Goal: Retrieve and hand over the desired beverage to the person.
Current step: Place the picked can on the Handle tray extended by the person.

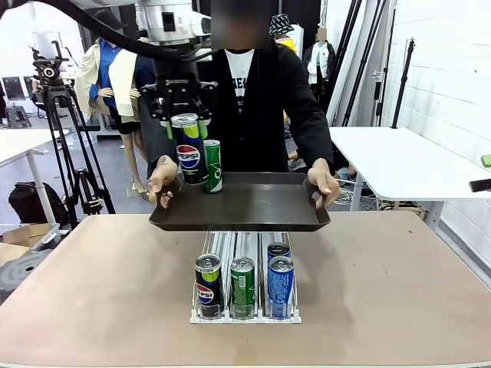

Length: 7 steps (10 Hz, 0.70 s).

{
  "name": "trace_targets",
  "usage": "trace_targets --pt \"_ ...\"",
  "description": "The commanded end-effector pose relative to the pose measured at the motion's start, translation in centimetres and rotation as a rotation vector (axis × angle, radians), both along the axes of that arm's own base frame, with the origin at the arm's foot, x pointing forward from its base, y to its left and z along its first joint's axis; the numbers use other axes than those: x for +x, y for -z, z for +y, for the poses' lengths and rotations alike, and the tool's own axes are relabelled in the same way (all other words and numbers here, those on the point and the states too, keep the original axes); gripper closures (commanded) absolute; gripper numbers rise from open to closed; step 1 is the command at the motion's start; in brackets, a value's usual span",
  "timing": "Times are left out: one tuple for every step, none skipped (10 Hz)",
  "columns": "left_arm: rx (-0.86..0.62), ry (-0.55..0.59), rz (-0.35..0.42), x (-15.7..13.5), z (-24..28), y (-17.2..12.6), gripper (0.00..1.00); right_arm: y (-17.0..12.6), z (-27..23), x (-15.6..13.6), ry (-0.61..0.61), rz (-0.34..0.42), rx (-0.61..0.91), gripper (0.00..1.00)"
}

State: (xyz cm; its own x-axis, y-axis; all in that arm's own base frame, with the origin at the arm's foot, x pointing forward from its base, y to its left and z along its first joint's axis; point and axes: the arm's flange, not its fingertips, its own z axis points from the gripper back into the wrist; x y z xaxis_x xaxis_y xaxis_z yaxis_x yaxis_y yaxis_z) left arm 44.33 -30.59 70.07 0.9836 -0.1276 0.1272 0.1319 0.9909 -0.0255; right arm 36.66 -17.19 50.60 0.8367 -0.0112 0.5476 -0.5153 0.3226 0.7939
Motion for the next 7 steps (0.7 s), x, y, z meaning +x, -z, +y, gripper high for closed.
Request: trace_targets --pt "0.018 0.014 -0.017 1.3 -2.4 -1.7 1.0 0.2 0.2 -0.1 0.012 -0.006 -0.003 0.0" --pt "0.022 0.029 -0.014 1.6 -3.7 -1.6 1.0 0.2 0.2 -0.1 0.012 -0.006 -0.003 0.0" --pt "0.034 0.036 -0.016 2.2 -4.8 -1.4 1.0 0.2 0.2 -0.1 0.012 -0.006 -0.003 0.0" --pt "0.041 0.038 -0.001 3.0 -6.0 -1.1 1.0 0.2 0.2 -0.1 0.012 -0.006 -0.003 0.0" --pt "0.059 0.057 -0.002 3.8 -7.5 -0.6 1.0 0.2 0.2 -0.1 0.012 -0.006 -0.003 0.0" --pt "0.07 0.063 0.004 4.2 -8.8 -0.1 1.0 0.2 0.2 -0.1 0.012 -0.006 -0.003 0.0" --pt "0.075 0.067 0.005 4.9 -9.8 0.3 1.0 0.2 0.2 -0.1 0.012 -0.006 -0.003 0.0"
